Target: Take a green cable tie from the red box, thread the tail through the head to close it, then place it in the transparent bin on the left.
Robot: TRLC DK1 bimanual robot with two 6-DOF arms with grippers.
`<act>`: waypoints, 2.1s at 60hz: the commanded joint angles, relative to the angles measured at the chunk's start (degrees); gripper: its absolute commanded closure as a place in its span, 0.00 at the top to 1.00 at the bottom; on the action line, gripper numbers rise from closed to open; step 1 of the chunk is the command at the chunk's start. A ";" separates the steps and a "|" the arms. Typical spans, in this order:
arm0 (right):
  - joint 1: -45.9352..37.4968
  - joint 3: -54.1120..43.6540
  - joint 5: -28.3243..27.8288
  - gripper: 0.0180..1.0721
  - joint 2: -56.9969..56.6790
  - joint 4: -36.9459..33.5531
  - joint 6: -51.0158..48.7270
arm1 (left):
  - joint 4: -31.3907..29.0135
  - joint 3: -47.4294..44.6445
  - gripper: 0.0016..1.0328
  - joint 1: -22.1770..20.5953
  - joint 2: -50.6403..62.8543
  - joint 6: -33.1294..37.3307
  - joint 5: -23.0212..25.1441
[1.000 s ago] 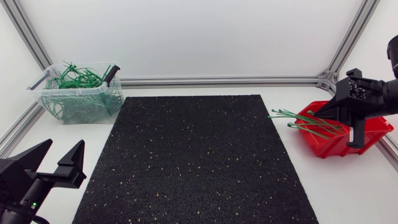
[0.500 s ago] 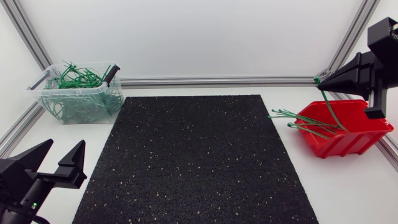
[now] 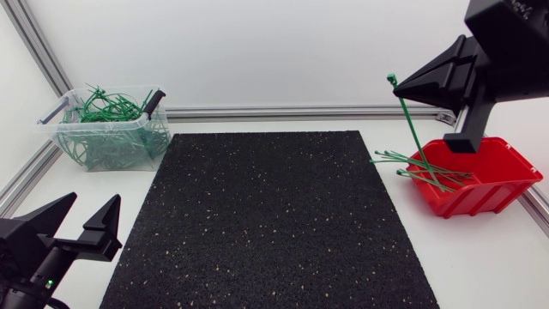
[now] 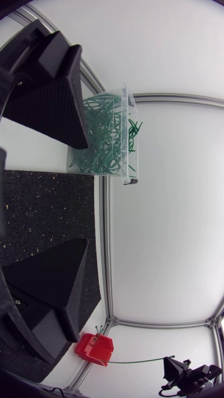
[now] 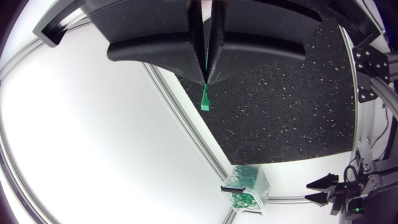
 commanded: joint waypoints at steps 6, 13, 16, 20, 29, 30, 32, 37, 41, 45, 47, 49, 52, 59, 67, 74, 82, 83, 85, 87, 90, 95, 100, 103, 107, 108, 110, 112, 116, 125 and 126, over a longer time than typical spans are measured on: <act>12.44 -9.94 13.99 0.06 -1.52 8.78 3.34 | -1.79 -2.09 0.97 -0.43 0.70 -1.21 -0.08; 18.41 -15.74 21.02 0.06 -0.47 15.20 4.13 | -1.79 -2.09 0.97 -0.61 0.79 -1.21 -0.08; 20.61 -17.59 24.01 0.06 -0.03 17.75 3.78 | -1.79 -2.17 0.97 -0.69 0.88 -1.21 -0.08; 25.27 -20.93 29.10 0.06 1.99 22.14 3.78 | -1.79 -2.09 0.97 -0.69 0.97 -1.21 -0.08; 29.49 -24.44 32.09 0.06 8.94 28.73 5.89 | -1.79 -2.09 0.97 -0.69 1.23 -1.21 -0.08; 29.75 -24.71 32.27 0.06 9.64 29.35 6.15 | -1.79 -2.09 0.97 -0.69 1.23 -1.21 -0.08; 30.89 -25.32 33.32 0.06 11.75 31.11 6.42 | -1.79 -2.09 0.97 -0.78 1.23 -1.21 -0.08; 34.32 -27.08 37.63 0.06 16.50 35.85 7.47 | -1.79 -2.09 0.97 -0.78 1.23 -1.21 -0.08; 37.13 -27.87 40.35 0.06 20.63 38.75 8.70 | -1.79 -2.09 0.97 -0.78 1.32 -1.21 -0.08; 38.71 -27.96 41.59 0.06 23.18 40.07 9.67 | -1.79 -2.09 0.97 -0.78 1.32 -1.21 -0.08; 39.24 -27.96 42.20 0.06 24.93 40.69 10.28 | -1.79 -2.09 0.97 -0.78 1.32 -1.21 -0.08; 39.77 -27.78 42.29 0.06 26.52 40.77 11.16 | -1.79 -2.09 0.97 -0.78 1.32 -1.21 -0.08; 40.21 -27.78 42.38 0.06 28.10 41.56 11.60 | -1.79 -2.09 0.97 -0.78 1.32 -1.21 -0.08; 42.23 -27.69 42.38 0.10 31.61 42.09 14.06 | -1.79 -2.09 0.97 -0.78 1.32 -1.21 -0.08; 43.46 -27.78 41.94 0.23 34.16 41.83 14.68 | -1.79 -2.09 0.97 -0.78 1.32 -1.21 -0.08; 44.25 -27.96 38.51 0.44 33.02 39.81 14.50 | -1.79 -2.17 0.97 -0.69 1.32 -1.21 -0.08; 43.99 -27.96 38.07 0.56 31.26 38.40 15.12 | -1.79 -2.09 0.97 -0.69 1.41 -1.21 -0.08; 43.99 -28.13 38.07 0.56 30.73 38.40 15.12 | -1.79 -2.09 0.97 -0.69 1.41 -1.21 -0.08; 43.90 -28.31 37.89 0.58 30.03 38.31 15.03 | -1.79 -2.09 0.97 -0.69 1.41 -1.21 -0.08; 43.64 -28.40 37.19 0.58 28.71 37.61 14.94 | -1.79 -2.09 0.97 -0.69 1.41 -1.21 -0.08; 43.20 -28.48 37.19 0.58 27.31 36.91 14.94 | -1.79 -2.09 0.97 -0.78 1.41 -1.21 -0.08; 41.70 -28.92 36.05 0.58 24.41 36.12 13.45 | -1.79 -2.09 0.97 -0.69 1.41 -1.21 -0.08; 39.51 -29.01 33.76 0.58 22.12 34.71 12.48 | -1.79 -2.09 0.97 -0.69 1.41 -1.21 -0.08; 37.31 -29.19 31.21 0.58 19.75 33.65 11.34 | -1.79 -2.09 0.97 -0.69 1.41 -1.21 -0.08; 34.76 -29.19 28.67 0.58 17.46 31.98 9.84 | -1.79 -2.09 0.97 -0.78 1.41 -1.21 -0.08; 34.14 -29.19 27.87 0.58 16.94 31.63 9.41 | -1.79 -2.09 0.97 -0.78 1.41 -1.21 -0.08; 32.74 -29.10 25.94 0.58 16.06 30.75 8.35 | -1.79 -2.09 0.97 -0.78 1.41 -1.21 -0.17; 31.24 -29.01 24.62 0.58 15.44 29.87 7.30 | -1.79 -2.09 0.97 -0.78 1.49 -1.21 -0.08; 28.34 -28.75 21.19 0.58 14.91 28.47 5.10 | -1.79 -2.09 0.97 -0.78 1.49 -1.21 -0.08; 23.69 -27.61 13.11 0.62 15.97 24.34 1.14 | -1.79 -2.17 0.97 -0.78 1.67 -1.21 -0.08; 23.51 -27.52 12.76 0.63 16.06 24.16 1.06 | -1.79 -2.09 0.97 -0.78 1.67 -1.21 -0.08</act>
